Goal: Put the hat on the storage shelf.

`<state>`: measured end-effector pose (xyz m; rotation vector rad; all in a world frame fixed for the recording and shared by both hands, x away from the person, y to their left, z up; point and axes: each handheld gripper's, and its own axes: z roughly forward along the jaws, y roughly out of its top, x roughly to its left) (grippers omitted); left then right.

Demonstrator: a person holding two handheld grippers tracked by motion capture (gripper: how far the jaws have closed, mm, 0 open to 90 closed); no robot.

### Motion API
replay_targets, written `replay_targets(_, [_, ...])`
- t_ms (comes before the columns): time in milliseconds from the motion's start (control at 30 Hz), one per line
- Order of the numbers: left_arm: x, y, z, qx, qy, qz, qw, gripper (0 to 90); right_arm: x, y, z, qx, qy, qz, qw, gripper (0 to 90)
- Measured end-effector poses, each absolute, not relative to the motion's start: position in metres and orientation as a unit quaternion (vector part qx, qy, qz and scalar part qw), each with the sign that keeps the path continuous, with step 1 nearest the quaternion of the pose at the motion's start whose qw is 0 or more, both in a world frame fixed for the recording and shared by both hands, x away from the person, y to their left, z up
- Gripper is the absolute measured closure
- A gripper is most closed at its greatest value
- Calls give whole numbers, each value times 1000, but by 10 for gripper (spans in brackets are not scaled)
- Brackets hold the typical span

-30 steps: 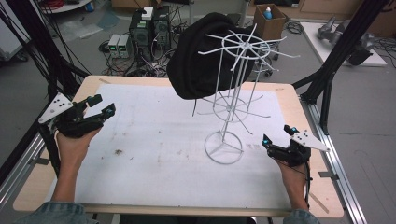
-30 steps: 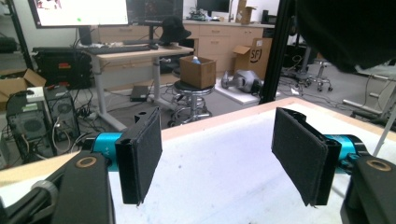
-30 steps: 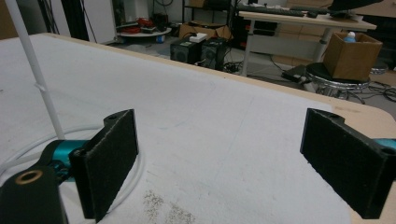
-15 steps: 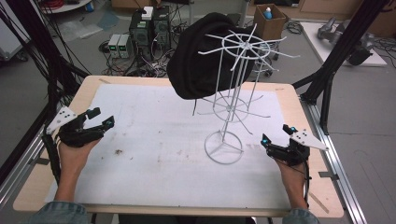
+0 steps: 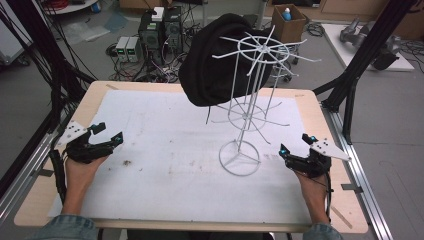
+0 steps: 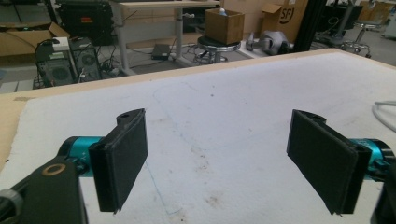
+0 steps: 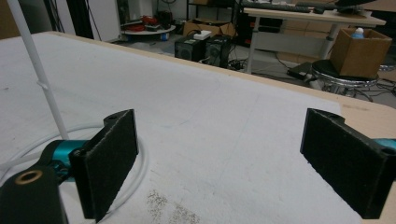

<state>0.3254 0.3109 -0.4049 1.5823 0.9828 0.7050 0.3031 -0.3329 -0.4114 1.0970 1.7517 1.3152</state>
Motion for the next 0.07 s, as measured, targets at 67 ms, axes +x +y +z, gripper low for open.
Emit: replay_targets(67, [325,312,-406,667,415,300,541,182,303,-333,-412,421,675,503,337,105])
